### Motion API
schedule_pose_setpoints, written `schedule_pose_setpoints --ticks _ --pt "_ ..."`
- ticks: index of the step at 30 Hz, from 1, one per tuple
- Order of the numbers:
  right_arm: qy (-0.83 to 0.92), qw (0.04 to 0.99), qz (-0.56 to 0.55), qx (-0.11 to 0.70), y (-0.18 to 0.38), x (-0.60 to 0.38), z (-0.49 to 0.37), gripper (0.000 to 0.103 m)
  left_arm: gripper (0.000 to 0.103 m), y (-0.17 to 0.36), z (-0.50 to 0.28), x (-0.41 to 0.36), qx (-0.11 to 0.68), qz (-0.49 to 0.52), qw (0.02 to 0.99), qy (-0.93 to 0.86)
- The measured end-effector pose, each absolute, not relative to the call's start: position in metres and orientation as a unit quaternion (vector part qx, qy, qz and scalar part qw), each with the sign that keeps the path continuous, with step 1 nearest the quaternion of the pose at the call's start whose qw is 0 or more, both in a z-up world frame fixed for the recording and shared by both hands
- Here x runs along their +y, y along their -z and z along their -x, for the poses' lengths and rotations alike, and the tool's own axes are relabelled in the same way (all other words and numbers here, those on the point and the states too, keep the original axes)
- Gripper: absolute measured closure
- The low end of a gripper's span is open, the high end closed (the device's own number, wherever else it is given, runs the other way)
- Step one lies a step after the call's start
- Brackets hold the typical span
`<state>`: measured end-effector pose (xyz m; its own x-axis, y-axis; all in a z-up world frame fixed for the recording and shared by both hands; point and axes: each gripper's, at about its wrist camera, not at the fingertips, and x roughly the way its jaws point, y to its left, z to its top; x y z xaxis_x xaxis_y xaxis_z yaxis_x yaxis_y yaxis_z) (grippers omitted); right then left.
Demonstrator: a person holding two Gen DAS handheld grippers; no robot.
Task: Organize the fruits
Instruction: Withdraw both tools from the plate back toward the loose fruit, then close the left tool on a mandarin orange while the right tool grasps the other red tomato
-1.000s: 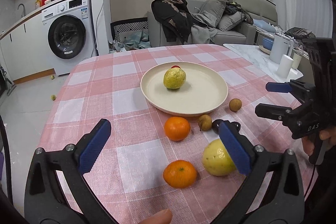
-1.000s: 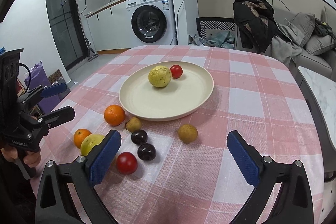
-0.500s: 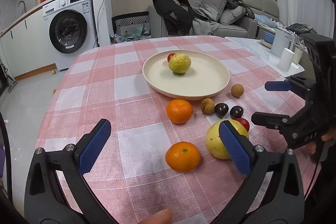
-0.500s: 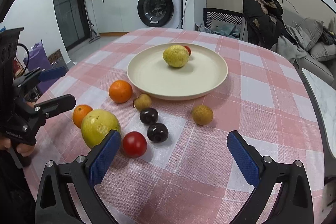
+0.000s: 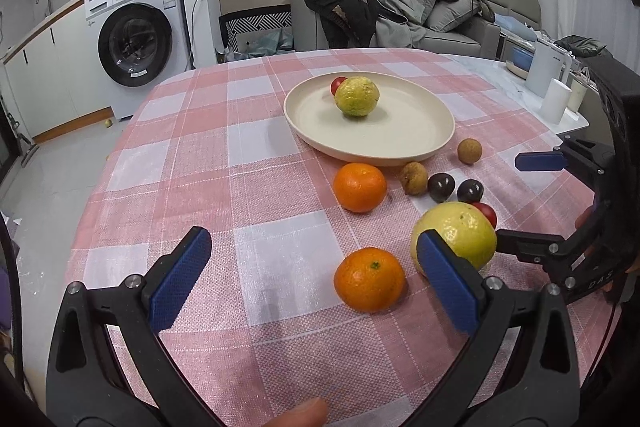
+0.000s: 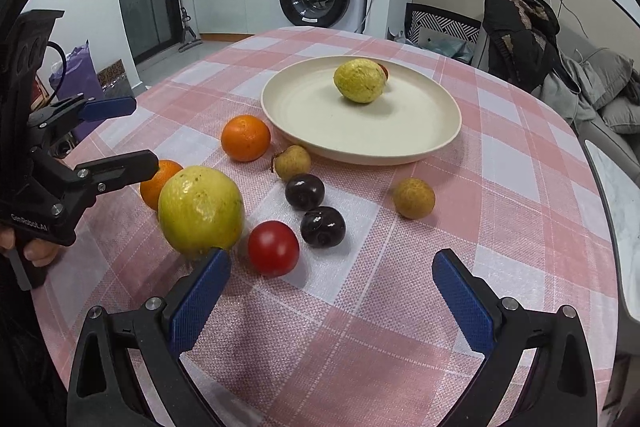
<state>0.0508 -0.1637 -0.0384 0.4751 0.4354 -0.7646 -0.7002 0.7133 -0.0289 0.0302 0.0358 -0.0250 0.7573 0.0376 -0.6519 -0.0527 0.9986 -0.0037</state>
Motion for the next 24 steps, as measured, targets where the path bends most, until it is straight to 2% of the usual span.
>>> schedule_pose_setpoints --ticks 13,16,18,20,24 --pt "-0.342 0.832 0.184 0.397 0.043 -0.160 -0.050 0.001 0.001 0.035 -0.037 0.037 0.371 0.012 0.928 -0.024" --pt "-0.348 0.829 0.187 0.397 0.043 -0.159 -0.047 0.010 0.001 0.036 -0.037 0.035 0.373 0.009 0.927 -0.022" --pt "-0.352 0.825 0.188 0.401 0.044 -0.158 -0.047 0.022 0.001 0.037 -0.037 0.034 0.375 0.007 0.927 -0.021" --pt "-0.355 0.822 0.192 0.402 0.045 -0.156 -0.045 0.023 0.001 0.037 -0.036 0.033 0.376 0.005 0.926 -0.019" --pt "-0.372 0.815 0.193 0.400 0.043 -0.154 -0.039 0.037 0.001 0.037 -0.036 0.030 0.378 0.001 0.925 -0.021"
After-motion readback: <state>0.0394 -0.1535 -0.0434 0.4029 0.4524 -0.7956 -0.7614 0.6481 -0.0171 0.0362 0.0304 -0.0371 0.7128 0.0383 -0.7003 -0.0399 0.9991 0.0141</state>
